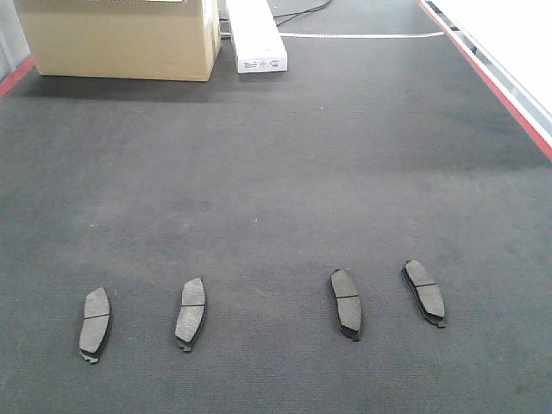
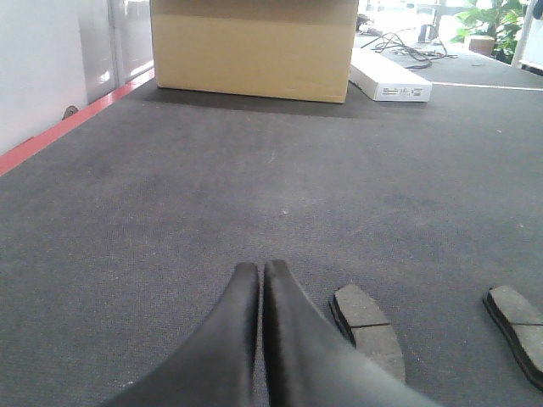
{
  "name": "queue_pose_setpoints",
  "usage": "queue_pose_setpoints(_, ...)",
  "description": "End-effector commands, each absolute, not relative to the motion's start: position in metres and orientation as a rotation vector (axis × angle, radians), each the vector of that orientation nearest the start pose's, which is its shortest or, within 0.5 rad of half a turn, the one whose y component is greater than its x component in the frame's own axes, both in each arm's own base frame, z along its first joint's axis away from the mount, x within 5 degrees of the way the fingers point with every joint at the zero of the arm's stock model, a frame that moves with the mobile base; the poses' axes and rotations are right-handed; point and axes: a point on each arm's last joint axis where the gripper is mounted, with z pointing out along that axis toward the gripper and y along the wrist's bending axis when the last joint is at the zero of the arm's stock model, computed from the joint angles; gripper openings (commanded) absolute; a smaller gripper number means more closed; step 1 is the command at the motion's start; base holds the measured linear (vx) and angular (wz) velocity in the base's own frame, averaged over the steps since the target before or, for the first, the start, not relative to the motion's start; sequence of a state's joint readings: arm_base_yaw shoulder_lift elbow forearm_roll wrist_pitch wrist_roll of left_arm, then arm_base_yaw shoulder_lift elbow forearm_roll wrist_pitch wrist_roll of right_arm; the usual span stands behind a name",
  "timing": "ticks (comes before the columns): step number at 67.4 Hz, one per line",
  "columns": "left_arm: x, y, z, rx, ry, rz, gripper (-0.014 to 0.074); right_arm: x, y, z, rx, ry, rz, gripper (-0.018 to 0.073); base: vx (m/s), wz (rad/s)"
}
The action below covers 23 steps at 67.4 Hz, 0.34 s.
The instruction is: Move and align brake pads A on conveyor
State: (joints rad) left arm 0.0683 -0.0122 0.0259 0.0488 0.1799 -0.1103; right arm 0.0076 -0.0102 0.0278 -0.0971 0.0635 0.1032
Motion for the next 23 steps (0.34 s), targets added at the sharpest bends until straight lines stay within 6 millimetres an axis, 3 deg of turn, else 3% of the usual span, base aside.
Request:
queue_pose_setpoints(1, 0.056, 0.0039, 0.1903, -0.104, 1.605, 0.003, -0.0006, 0.0561, 0.0003, 0.2021, -0.002, 1.487, 0.004, -0.0011, 0.0, 0.0)
queue_pose_setpoints(23, 0.056, 0.0039, 0.1903, -0.104, 1.605, 0.003, -0.0006, 0.0561, 0.0003, 0.2021, -0.002, 1.487, 0.004, -0.0011, 0.0, 0.0)
